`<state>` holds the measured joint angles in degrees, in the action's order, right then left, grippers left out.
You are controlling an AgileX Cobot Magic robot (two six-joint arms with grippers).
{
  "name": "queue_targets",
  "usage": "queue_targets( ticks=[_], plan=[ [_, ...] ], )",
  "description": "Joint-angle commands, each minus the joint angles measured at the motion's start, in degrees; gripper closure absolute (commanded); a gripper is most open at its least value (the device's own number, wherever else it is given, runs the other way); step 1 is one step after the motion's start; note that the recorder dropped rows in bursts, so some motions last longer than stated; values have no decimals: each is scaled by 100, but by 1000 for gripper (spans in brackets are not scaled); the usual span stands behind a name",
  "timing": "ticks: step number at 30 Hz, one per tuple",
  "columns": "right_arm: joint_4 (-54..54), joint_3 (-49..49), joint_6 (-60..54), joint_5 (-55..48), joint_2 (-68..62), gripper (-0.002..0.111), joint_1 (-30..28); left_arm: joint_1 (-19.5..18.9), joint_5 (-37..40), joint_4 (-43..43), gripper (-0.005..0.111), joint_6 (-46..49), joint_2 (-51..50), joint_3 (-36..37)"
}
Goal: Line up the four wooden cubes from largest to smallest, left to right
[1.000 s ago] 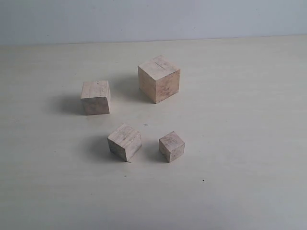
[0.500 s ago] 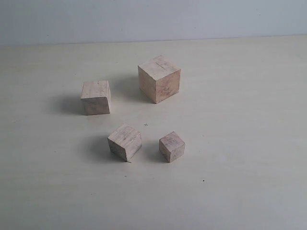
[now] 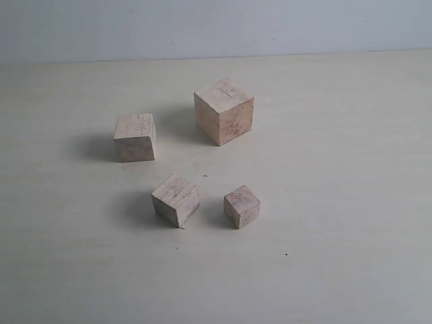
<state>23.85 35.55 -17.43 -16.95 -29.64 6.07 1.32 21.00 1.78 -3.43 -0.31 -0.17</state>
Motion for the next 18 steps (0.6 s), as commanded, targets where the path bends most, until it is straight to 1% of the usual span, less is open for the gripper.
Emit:
queue_targets(
  ticks=[1, 5, 8, 12, 14, 16, 18],
  plan=[
    [21, 767, -957, -318, -1072, 108, 563, -8, -66, 40, 107, 2, 31, 17],
    [21, 1365, -1148, -769, -2288, 108, 1056, -8, -66, 40, 107, 2, 31, 17],
    [21, 1736, -1148, -1239, -3215, 108, 1323, -8, -66, 40, 107, 2, 31, 17],
    [44, 2269, -788, -2453, -4426, 108, 1428, -8, -66, 40, 107, 2, 31, 17],
    [101, 2482, -798, -2996, -4888, 108, 1428, -8, -66, 40, 107, 2, 31, 17],
    [158, 2668, -798, -3226, -5244, 108, 1428, -8, -66, 40, 107, 2, 31, 17],
    [228, 2832, -798, -3125, -5510, 108, 1428, -8, -66, 40, 107, 2, 31, 17]
  ],
)
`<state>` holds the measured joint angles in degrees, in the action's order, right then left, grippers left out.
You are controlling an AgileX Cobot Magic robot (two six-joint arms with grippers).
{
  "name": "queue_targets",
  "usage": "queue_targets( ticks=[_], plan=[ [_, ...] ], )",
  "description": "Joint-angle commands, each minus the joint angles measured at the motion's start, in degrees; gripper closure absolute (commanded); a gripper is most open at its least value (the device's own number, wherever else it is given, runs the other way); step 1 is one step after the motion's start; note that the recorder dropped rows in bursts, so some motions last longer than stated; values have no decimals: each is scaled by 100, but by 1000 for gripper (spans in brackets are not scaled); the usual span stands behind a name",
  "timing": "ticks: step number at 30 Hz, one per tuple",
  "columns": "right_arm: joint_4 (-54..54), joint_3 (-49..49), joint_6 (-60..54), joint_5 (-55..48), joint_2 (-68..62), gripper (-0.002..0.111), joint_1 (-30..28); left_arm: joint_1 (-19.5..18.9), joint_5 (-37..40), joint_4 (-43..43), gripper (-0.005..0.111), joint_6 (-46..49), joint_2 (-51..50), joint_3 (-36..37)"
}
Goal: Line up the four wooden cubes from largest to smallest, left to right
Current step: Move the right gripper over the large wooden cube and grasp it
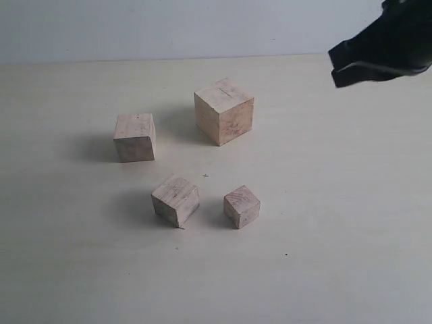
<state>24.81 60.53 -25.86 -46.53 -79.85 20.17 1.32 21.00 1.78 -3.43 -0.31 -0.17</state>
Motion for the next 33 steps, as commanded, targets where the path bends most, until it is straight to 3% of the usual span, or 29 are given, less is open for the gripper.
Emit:
queue_targets(
  ticks=[1, 7, 11, 13, 17, 19, 20, 22, 24, 33],
  plan=[
    [163, 380, 45, -54, -569, 108, 18, -8, -66, 40, 107, 2, 31, 17],
    [777, 444, -33, 828, -766, 108, 18, -8, -66, 40, 107, 2, 31, 17],
    [1670, 507, -1579, 973, -953, 108, 18, -8, -66, 40, 107, 2, 31, 17],
    [1787, 725, -1721, 790, -1305, 104, 53, -8, -66, 40, 107, 2, 31, 17],
    [1712, 1509, -2019, 271, -1940, 77, 582, -8, -66, 40, 107, 2, 31, 17],
    [1260, 1908, -1929, 345, -2166, 56, 914, -8, -66, 40, 107, 2, 31, 17],
    [733, 2186, -1439, 398, -2318, 39, 1061, -8, -66, 40, 107, 2, 31, 17],
    [162, 2472, -709, 516, -2552, 18, 1146, -8, -66, 40, 107, 2, 31, 17],
    [-6, 2531, -500, 700, -2784, 5, 1146, -8, -66, 40, 107, 2, 31, 17],
    [-38, 2701, -510, 1111, -3599, 3, 1146, -8, -66, 40, 107, 2, 31, 17]
  ],
)
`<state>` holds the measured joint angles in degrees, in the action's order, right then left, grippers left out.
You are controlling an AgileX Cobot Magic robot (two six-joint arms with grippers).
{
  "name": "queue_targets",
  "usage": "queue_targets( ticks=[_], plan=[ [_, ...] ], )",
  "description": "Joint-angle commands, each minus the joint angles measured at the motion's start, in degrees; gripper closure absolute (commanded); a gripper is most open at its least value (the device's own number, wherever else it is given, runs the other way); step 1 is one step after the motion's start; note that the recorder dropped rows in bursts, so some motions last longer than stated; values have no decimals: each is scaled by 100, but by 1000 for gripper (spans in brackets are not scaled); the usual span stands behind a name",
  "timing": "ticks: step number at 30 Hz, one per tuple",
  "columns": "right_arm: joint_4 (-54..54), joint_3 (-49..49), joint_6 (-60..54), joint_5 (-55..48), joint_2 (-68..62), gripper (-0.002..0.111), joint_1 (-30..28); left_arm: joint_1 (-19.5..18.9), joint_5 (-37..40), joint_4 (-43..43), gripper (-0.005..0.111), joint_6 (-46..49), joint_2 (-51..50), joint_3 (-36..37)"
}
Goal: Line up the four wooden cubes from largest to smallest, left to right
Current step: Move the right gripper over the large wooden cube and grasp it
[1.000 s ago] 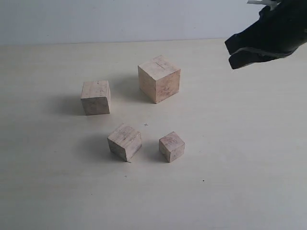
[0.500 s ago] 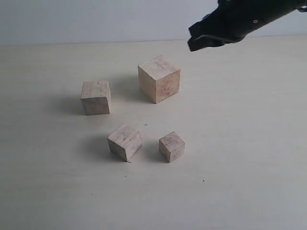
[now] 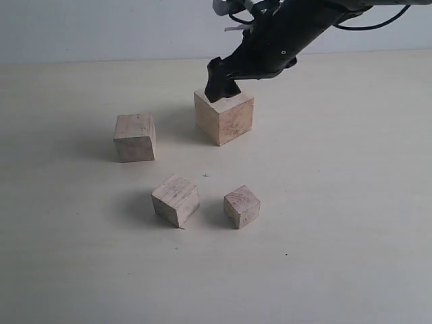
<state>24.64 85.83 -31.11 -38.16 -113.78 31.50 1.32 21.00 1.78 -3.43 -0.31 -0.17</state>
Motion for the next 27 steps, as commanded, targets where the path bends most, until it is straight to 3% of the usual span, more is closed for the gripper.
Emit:
queue_targets(
  ticks=[1, 27],
  plan=[
    [-10, 228, 15, 275, -246, 3, 14, -8, -66, 40, 107, 2, 31, 17],
    [77, 1524, -38, 10, -1710, 3, 17, -8, -66, 40, 107, 2, 31, 17]
  ],
)
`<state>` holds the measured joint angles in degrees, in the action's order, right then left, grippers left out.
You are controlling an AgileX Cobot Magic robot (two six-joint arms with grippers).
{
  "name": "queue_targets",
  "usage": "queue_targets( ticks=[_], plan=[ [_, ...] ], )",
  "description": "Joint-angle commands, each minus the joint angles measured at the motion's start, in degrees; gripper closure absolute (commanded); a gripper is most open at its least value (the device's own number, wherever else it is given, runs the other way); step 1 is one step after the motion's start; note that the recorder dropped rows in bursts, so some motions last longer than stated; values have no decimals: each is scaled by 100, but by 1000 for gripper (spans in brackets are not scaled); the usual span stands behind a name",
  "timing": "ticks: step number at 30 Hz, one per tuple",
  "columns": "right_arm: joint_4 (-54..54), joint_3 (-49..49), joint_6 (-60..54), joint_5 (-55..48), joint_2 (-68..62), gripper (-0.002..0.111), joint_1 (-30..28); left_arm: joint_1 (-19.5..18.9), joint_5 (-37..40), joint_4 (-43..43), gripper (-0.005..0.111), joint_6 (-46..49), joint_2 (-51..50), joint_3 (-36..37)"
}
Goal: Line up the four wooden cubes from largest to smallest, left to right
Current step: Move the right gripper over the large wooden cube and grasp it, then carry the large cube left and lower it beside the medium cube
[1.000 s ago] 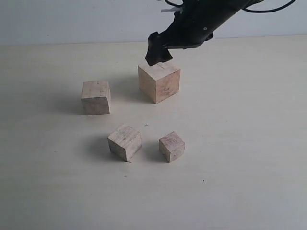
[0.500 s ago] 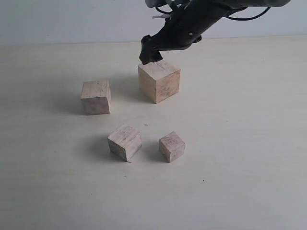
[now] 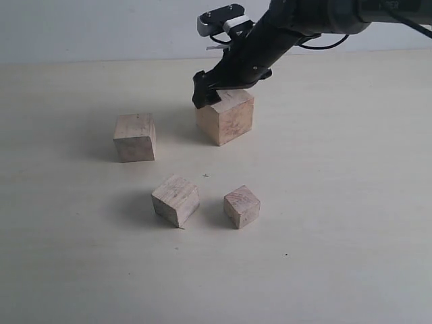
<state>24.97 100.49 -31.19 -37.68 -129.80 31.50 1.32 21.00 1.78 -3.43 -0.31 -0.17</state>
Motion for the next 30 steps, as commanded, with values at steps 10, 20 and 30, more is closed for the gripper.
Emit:
queue_targets(
  ticks=[10, 20, 30],
  plan=[
    [-168, 59, -7, -561, 58, 109, 17, -8, -66, 40, 107, 2, 31, 17],
    [220, 59, -643, -945, 877, 108, 17, -8, -66, 40, 107, 2, 31, 17],
    [3374, 59, -4983, -1141, 1050, 108, 833, -8, -66, 40, 107, 2, 31, 17]
  ],
)
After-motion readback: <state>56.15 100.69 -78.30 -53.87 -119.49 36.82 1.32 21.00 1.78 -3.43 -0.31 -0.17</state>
